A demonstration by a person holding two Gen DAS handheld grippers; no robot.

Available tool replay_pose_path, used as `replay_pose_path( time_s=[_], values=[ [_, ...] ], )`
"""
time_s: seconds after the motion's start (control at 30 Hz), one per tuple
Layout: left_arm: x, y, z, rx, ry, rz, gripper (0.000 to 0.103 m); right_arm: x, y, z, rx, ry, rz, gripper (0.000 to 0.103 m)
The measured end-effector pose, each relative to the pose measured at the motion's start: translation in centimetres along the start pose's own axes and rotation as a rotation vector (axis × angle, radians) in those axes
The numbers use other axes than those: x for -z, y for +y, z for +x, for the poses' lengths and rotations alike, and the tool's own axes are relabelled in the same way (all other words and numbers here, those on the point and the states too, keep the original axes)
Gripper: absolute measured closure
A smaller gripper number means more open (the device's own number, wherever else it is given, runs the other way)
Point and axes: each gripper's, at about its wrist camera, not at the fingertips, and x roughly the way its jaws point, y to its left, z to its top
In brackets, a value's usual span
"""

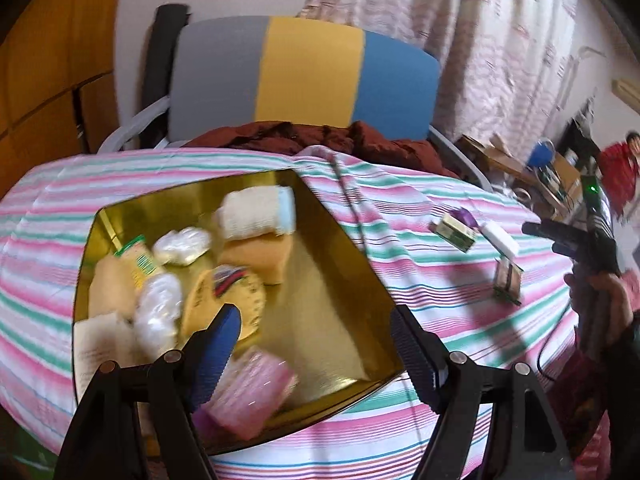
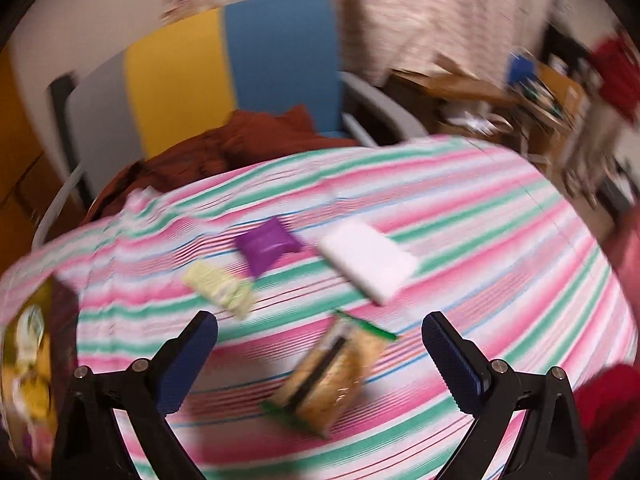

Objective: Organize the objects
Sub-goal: 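Move both tools from the tray toward the remaining items, then grasp the green-and-white tea box with the left gripper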

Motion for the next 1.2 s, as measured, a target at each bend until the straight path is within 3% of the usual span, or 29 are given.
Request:
replay_pose_path(
  time_s=[0.2, 0.47, 0.67, 1.03, 1.2],
  values=[
    [-1.2, -4.2, 1.7, 0.052, 0.02, 0.111, 0.025, 0.2, -3.9, 1.5, -0.04, 0.04, 0.198, 0.0],
    [-2.8, -10.5, 5.0, 0.13, 0.05, 0.238, 0.025, 0.4, -3.5, 1.7, -0.066, 0.054, 0.188, 0.0],
    [-4.0, -14.6, 8.3, 0.136, 0.081, 0.319, 0.025, 0.5, -4.0, 1.6, -0.087, 0.06, 0.215, 0.0],
    [-5.8, -19.7, 14.8, 0.173, 0.133, 0.453, 0.019, 0.3, -4.5, 1.5, -0.125, 0.065, 0.252, 0.0],
    [-7.0, -20.9, 17.9, 0.194, 0.155, 0.446, 0.015, 0.3, -4.9, 1.7, -0.145, 0.074, 0.272, 0.0]
  ],
)
